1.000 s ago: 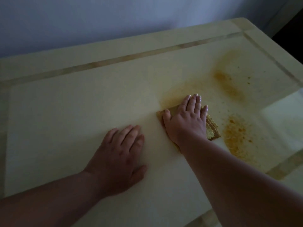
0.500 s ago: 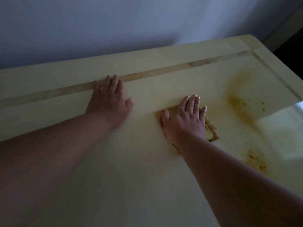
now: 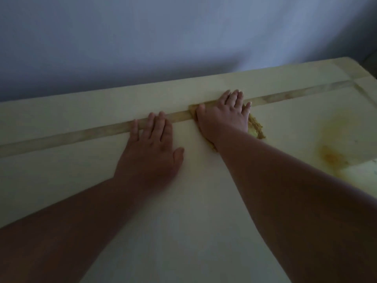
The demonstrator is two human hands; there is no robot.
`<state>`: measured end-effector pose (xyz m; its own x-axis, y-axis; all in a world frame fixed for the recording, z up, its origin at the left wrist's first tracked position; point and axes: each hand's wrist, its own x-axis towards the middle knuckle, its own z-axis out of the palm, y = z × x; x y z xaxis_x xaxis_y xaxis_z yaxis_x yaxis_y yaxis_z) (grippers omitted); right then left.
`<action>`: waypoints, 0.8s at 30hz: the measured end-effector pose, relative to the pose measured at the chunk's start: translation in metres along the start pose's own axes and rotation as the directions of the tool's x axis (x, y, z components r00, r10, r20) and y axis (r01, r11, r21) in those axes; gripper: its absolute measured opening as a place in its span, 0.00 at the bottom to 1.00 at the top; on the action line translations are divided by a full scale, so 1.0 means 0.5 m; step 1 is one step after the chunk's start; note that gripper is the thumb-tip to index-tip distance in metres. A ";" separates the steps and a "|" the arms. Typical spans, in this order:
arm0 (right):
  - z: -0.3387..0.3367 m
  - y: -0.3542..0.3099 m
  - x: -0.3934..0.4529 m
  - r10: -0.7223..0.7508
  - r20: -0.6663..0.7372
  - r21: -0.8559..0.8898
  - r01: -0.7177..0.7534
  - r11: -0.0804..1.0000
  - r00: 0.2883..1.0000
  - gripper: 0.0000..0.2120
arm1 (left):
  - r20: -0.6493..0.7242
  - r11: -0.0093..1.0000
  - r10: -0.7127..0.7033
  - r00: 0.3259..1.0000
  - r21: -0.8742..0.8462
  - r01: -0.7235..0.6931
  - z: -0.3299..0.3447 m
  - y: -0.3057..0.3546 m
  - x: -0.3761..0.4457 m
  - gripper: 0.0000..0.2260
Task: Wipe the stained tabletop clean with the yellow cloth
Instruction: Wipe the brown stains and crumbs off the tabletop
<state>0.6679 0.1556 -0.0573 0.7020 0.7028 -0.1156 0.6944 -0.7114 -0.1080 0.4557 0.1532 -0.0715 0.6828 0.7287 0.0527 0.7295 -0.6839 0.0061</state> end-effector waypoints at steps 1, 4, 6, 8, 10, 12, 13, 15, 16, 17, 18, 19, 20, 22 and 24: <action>-0.001 -0.010 0.018 -0.007 0.003 0.003 0.007 1.000 1.000 0.47 | -0.006 1.000 0.006 1.000 0.011 -0.006 0.003 0.000 0.000 0.37; -0.007 -0.041 0.064 -0.014 0.003 0.016 0.014 1.000 1.000 0.46 | -0.004 1.000 0.011 1.000 0.019 -0.011 0.001 -0.002 -0.002 0.37; -0.012 -0.055 0.089 -0.010 0.009 0.017 0.010 1.000 1.000 0.46 | 0.010 1.000 0.010 1.000 0.023 -0.010 -0.001 -0.001 -0.002 0.38; -0.016 -0.064 0.108 -0.007 0.017 0.022 0.007 1.000 1.000 0.46 | 0.025 1.000 0.003 1.000 0.026 -0.004 -0.001 -0.001 -0.002 0.38; -0.019 -0.065 0.117 0.004 0.012 0.034 -0.004 0.999 1.000 0.46 | 0.033 1.000 -0.005 0.999 0.018 0.005 -0.005 0.000 -0.001 0.38; -0.018 -0.062 0.117 0.008 0.002 0.042 -0.009 0.999 1.000 0.46 | 0.047 1.000 -0.008 0.999 0.009 0.008 -0.010 0.001 -0.003 0.38; -0.016 -0.059 0.115 0.007 0.000 0.044 -0.007 0.999 1.000 0.46 | 0.055 1.000 -0.007 0.998 0.009 0.007 -0.012 0.002 -0.003 0.38; -0.012 -0.048 0.105 0.003 -0.003 0.042 -0.003 0.999 1.000 0.47 | 0.060 1.000 -0.009 0.998 0.015 0.008 -0.012 0.004 -0.006 0.38; -0.010 -0.040 0.099 0.004 -0.005 0.040 -0.004 0.999 1.000 0.47 | 0.060 1.000 -0.012 0.998 0.017 0.011 -0.011 0.004 -0.006 0.38; -0.008 -0.030 0.091 0.007 -0.006 0.036 -0.007 0.999 1.000 0.47 | 0.062 1.000 -0.015 0.998 0.018 0.014 -0.011 0.004 -0.006 0.38; -0.006 -0.018 0.082 0.008 -0.008 0.033 -0.008 0.999 1.000 0.47 | 0.066 1.000 -0.018 0.998 0.017 0.017 -0.012 0.005 -0.006 0.39; -0.006 -0.006 0.071 0.005 -0.009 0.032 -0.005 0.999 1.000 0.47 | 0.071 1.000 -0.021 0.997 0.016 0.020 -0.014 0.006 -0.006 0.39; -0.006 0.008 0.059 0.000 -0.012 0.029 0.000 1.000 1.000 0.47 | 0.077 1.000 -0.024 0.997 0.013 0.023 -0.016 0.008 -0.007 0.39; -0.007 0.036 0.032 -0.009 -0.021 0.022 0.010 1.000 1.000 0.47 | 0.086 0.999 -0.033 0.996 -0.007 0.033 -0.022 0.011 -0.007 0.40; -0.008 0.068 0.001 -0.009 -0.028 0.017 0.010 1.000 1.000 0.47 | 0.109 0.999 -0.042 0.993 -0.026 0.045 -0.026 0.013 -0.007 0.40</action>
<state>0.6922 0.1318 -0.0570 0.6998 0.7091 -0.0866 0.6983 -0.7046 -0.1264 0.4577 0.1459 -0.0586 0.6517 0.7563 -0.0572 0.7584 -0.6509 0.0342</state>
